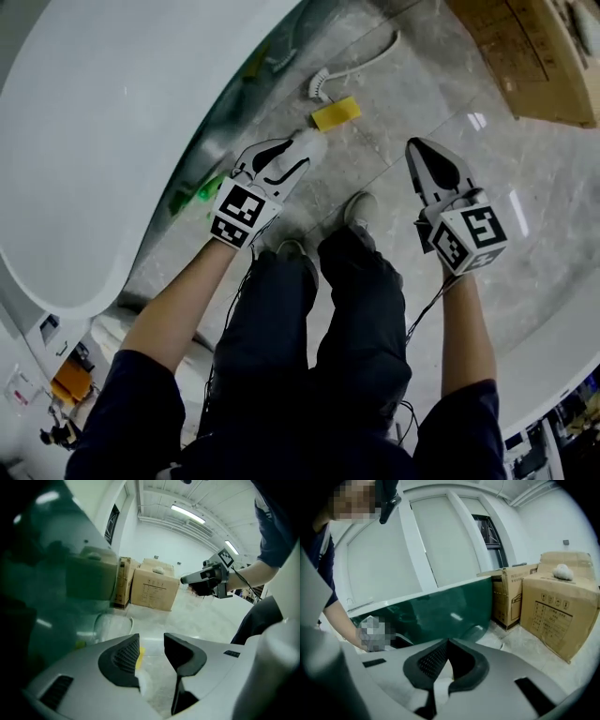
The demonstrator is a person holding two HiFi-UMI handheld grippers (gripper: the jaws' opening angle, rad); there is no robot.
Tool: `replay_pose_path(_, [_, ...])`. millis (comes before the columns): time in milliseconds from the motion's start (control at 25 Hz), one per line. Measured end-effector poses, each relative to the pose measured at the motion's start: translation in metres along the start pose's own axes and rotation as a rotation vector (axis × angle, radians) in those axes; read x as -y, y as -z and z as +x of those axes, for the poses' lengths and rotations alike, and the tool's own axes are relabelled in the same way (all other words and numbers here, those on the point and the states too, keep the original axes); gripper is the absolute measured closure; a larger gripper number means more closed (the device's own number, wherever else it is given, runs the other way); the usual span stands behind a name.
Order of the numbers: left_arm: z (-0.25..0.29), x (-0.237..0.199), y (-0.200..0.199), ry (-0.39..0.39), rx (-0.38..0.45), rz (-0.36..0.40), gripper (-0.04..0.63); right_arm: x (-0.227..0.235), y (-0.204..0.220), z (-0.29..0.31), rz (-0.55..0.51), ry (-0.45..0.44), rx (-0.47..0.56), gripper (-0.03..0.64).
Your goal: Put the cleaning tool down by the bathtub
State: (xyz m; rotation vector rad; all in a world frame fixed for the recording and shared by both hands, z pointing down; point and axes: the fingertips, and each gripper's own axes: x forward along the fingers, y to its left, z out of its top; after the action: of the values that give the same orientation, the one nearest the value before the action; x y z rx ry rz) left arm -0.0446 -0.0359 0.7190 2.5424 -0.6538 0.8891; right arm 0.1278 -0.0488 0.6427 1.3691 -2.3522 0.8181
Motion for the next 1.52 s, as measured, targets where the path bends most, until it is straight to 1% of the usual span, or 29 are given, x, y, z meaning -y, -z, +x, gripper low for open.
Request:
replay_pose_path(160, [-0.046,0.014,-0.056,-0.001,0.023,-0.002,0.416,-0.023,-0.051,-0.033,0.013,0.011,0.010,0.612])
replay_pose_path(320, [-0.098,0.022,-0.114,-0.021,0.060,0.000,0.416,-0.052,-0.109,-0.067,0.018,0.021,0.037,0.612])
replay_pose_path(640, [-0.205,0.038,-0.233,-0.083,0.178,0.005,0.417,-0.111,-0.224,-0.136,-0.027,0.027,0.102,0.612])
replay_pose_path(920, [-0.285,0.045,-0.318,-0.155,0.296,0.017,0.419,-0.156,-0.317,-0.182,-0.069,0.003,0.207,0.612])
replay_pose_path(1120, [-0.332,0.052,-0.364,-0.185,0.348,0.036,0.423,-0.184,-0.358,-0.212,-0.107,-0.008,0.242,0.612])
replay_pose_path(1240, [-0.361,0.059,-0.390,-0.205,0.377,0.064,0.426,-0.200,-0.380,-0.226,-0.127,-0.023,0.265,0.612])
replay_pose_path(1360, [-0.387,0.068,-0.409,-0.221,0.410,0.083,0.428,-0.215,-0.396,-0.242,-0.149,-0.033,0.287,0.612])
replay_pose_path(1520, [-0.416,0.079,-0.427,-0.234,0.442,0.080,0.430,-0.233,-0.414,-0.261,-0.178,-0.043,0.316,0.612])
